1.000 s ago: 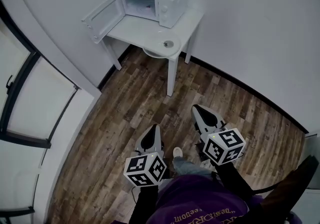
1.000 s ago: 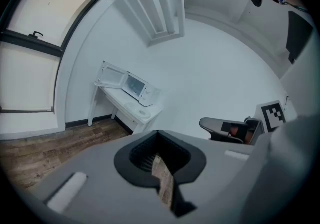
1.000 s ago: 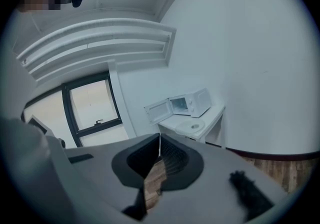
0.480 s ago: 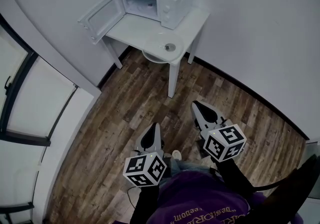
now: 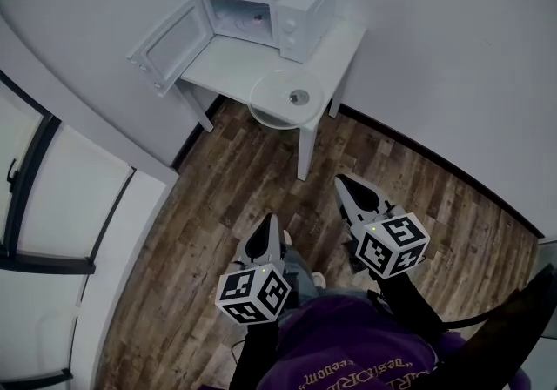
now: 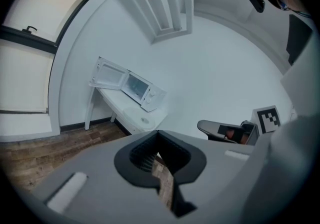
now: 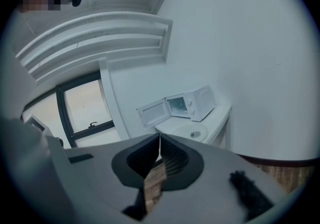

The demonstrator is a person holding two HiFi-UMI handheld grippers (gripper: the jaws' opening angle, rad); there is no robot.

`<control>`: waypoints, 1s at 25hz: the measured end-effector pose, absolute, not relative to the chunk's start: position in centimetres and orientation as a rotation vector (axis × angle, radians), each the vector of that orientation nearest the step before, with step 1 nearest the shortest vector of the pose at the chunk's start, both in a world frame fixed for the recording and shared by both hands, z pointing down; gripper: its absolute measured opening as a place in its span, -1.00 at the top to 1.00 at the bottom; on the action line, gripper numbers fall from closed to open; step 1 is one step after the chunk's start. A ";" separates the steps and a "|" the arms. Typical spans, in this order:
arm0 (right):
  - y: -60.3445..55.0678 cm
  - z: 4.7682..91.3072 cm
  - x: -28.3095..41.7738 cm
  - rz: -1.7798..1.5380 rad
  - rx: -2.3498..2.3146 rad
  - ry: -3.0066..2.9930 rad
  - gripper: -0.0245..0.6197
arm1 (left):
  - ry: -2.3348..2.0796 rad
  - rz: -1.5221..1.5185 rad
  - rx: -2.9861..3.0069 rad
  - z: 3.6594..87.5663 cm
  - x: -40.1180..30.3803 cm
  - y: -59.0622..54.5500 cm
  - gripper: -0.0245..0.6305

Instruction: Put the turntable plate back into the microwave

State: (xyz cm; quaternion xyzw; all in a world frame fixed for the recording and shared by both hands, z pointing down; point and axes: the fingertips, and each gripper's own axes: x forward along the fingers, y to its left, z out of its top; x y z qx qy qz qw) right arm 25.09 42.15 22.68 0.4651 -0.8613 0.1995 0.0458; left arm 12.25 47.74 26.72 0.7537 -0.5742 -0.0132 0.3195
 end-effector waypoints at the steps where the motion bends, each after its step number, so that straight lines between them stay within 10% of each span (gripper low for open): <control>1: 41.3 22.6 24.7 0.610 1.421 -2.632 0.89 | -1.506 -0.033 1.987 26.6 11.9 46.7 0.91; 25: 25.8 25.3 20.6 0.693 1.590 -2.496 0.89 | -1.365 0.080 2.019 29.1 6.0 29.2 0.91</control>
